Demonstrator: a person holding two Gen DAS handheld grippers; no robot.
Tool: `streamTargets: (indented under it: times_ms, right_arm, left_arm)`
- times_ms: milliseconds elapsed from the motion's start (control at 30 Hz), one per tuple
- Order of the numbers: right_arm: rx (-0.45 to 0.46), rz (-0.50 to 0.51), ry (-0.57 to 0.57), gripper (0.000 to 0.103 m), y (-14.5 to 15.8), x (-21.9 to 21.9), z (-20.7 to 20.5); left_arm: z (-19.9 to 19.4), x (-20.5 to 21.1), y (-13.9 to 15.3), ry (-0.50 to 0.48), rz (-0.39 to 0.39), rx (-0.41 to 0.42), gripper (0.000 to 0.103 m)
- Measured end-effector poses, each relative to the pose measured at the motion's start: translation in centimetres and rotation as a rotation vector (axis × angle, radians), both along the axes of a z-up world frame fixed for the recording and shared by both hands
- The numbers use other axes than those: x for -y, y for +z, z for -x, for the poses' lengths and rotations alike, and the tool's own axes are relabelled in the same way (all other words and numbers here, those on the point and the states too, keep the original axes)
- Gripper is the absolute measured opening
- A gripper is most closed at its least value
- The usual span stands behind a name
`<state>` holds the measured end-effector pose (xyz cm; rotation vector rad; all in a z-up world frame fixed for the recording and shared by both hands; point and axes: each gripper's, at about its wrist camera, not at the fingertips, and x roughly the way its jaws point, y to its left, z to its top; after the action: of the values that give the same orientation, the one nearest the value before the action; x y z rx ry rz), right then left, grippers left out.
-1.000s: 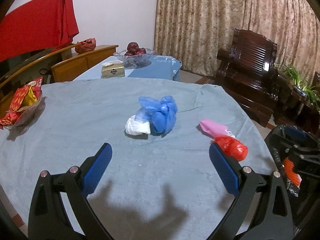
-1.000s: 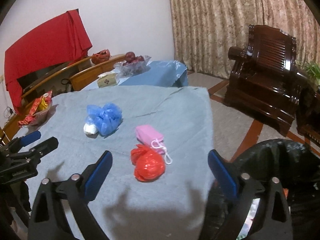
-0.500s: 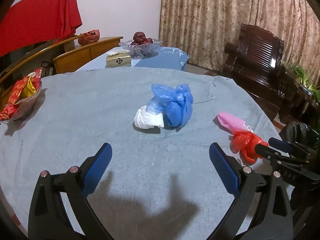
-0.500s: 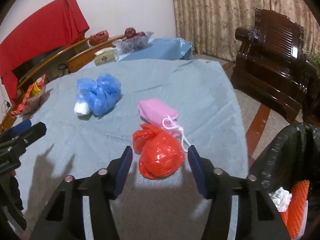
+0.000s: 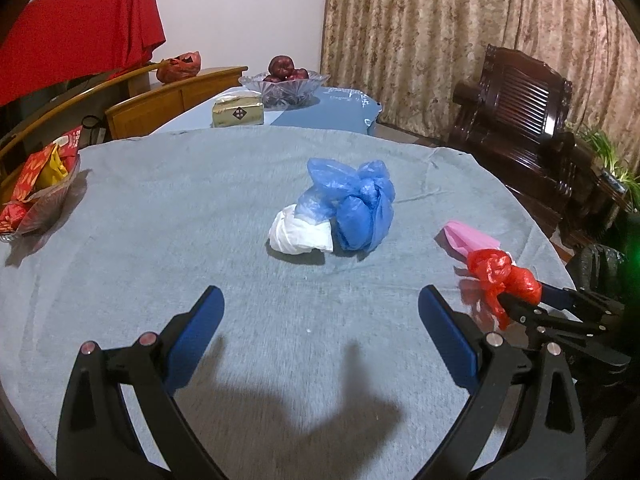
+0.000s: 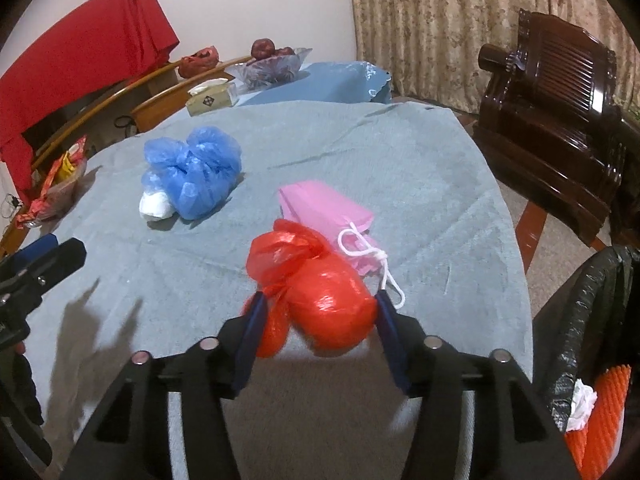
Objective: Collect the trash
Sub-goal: 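Grasp the red plastic bag with the right gripper, then grasp the pink bag with the left gripper while the right gripper holds the red bag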
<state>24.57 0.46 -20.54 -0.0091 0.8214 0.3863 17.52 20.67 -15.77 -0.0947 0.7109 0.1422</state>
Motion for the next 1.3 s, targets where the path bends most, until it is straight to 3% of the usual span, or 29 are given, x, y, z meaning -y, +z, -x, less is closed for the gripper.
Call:
streamTargets:
  times_ms: [100,200,300,633,1000,1300]
  right_arm:
    - [-0.009,0.003,0.002,0.060,-0.2,-0.2,-0.3]
    - [-0.015,0.004,0.012,0.042,-0.3,-0.4,-0.5]
    - [-0.013,-0.005,0.031,0.039,-0.2,-0.4,-0.3]
    - [-0.006,-0.052,0.041,0.038,1.0,0.8,1.5]
    - [0.039,-0.063,-0.071,0.038,3.4,5.0,1.3]
    - [0.025,-0.068,-0.170,0.038,3.8,8.2,-0.8]
  left_arm:
    - [-0.1,0.0,-0.1,0.000,0.001,-0.001,0.095]
    - [-0.1,0.0,-0.1,-0.001,0.001,-0.001,0.095]
    - [-0.1,0.2,-0.1,-0.002,0.001,0.000,0.095]
    - [-0.1,1.0,0.4,-0.011,-0.004,0.010,0.095]
    - [-1.1,3.7,1.7,-0.055,0.002,0.038,0.095]
    - [-4.8,7.6,1.7,-0.117,0.002,0.041,0.095]
